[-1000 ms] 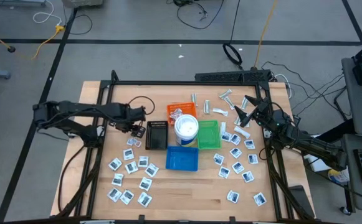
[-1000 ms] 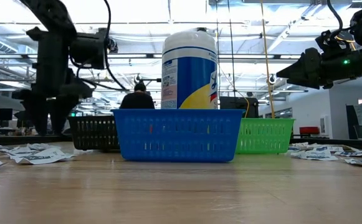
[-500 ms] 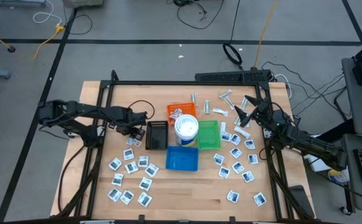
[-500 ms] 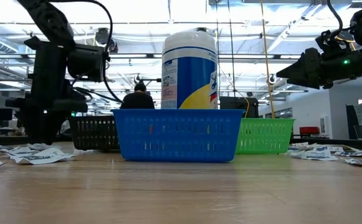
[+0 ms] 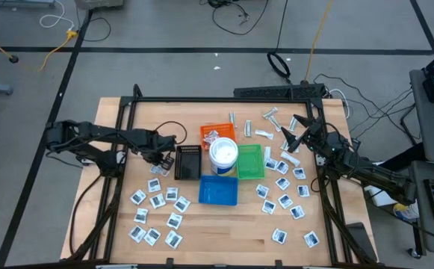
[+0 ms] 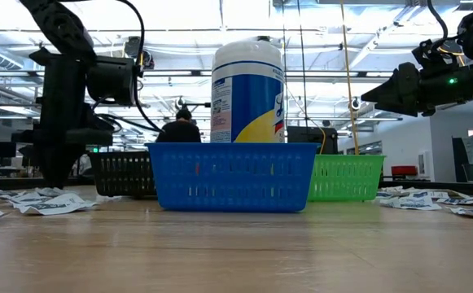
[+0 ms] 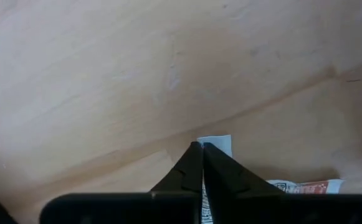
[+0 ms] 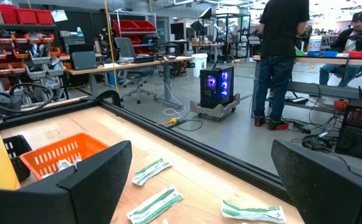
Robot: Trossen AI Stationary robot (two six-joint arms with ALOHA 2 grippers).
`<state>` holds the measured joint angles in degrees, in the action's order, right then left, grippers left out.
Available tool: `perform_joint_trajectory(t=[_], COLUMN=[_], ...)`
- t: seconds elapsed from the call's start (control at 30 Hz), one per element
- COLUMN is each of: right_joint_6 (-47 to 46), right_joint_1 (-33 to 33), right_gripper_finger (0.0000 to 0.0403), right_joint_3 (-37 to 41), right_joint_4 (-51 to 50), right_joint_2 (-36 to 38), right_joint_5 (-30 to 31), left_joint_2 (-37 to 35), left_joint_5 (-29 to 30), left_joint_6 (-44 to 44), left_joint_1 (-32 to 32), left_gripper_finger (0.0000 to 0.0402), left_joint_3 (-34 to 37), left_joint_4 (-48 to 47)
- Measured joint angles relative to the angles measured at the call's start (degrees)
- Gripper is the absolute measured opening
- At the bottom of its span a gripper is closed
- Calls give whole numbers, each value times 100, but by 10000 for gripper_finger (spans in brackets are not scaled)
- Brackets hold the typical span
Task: Pick & Place First Aid Supplies
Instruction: Put the orange ointment pack into the orange bin
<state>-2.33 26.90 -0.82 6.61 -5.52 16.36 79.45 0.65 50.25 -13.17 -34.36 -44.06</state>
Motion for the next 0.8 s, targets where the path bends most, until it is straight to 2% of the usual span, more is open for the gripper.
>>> perform_joint_trajectory(t=[0.27,0.63,0.8], right_joint_6=[-1,0,0], right_joint_1=[2,2,1], right_gripper_finger=[380,380,380], right_joint_3=[1,1,1], right_joint_4=[0,0,0], right_joint_2=[-1,-1,0], right_joint_5=[0,0,0], left_joint_2=[-39,-45,-45], left_joint_5=[109,516,587], left_joint_6=[-620,-1749,-2427], left_joint_1=[-446,-1052,-1391], left_gripper_finger=[1,1,1], left_joint_3=[-402,-1483,-1840], left_joint_4=[-556,-1808,-2033])
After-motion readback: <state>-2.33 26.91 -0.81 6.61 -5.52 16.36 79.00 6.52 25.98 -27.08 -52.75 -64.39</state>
